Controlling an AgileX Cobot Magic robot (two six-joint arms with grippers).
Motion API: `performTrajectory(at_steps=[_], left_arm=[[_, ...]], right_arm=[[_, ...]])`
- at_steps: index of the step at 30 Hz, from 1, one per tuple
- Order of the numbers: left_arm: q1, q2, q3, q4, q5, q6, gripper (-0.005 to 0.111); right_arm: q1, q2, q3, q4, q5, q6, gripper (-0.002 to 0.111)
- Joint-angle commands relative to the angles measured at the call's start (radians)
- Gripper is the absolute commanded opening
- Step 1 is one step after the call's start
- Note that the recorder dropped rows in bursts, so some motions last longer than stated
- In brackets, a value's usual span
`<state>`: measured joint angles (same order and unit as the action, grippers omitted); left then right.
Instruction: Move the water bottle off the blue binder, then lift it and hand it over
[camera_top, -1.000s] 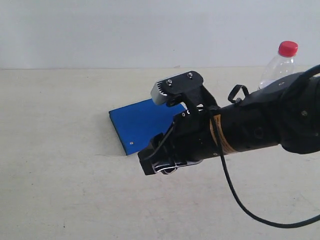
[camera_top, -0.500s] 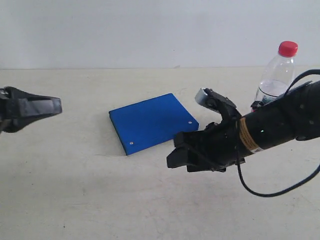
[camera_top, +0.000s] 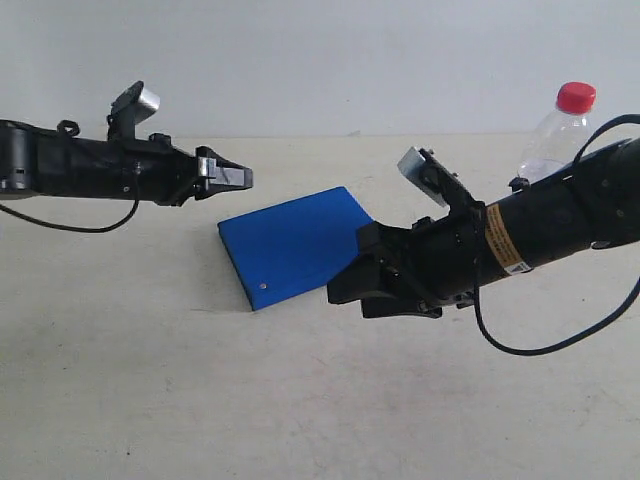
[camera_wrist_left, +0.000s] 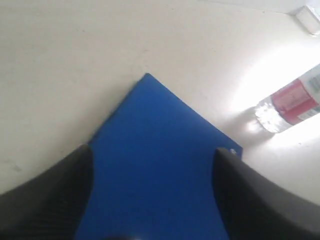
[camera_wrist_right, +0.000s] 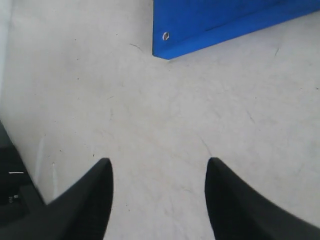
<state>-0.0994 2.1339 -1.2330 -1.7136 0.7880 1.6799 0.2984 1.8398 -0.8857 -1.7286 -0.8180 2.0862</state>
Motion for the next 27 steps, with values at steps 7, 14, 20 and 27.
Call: performTrajectory(at_steps=[7,14,20,27], left_arm=[[-0.004,0.252,-0.380,0.522,0.098,-0.485,0.063],[-0.004,0.303,-0.465,0.532,0.195,-0.513,0.061],[-0.004,0.297,-0.464,0.552,0.433,-0.538,0.060],[-0.006,0.286,-0.464,0.631,0.433,-0.639,0.060]], right_arm=[[-0.007,-0.002,-0.006,0.082,-0.104,-0.029,0.050],[-0.007,-0.002,-0.006,0.078,-0.091,-0.029,0.050],[-0.007,-0.002,-0.006,0.091,-0.051,-0.034,0.050],[-0.009,-0.002,-0.006,0.052,-0.012,-0.034,0.050]])
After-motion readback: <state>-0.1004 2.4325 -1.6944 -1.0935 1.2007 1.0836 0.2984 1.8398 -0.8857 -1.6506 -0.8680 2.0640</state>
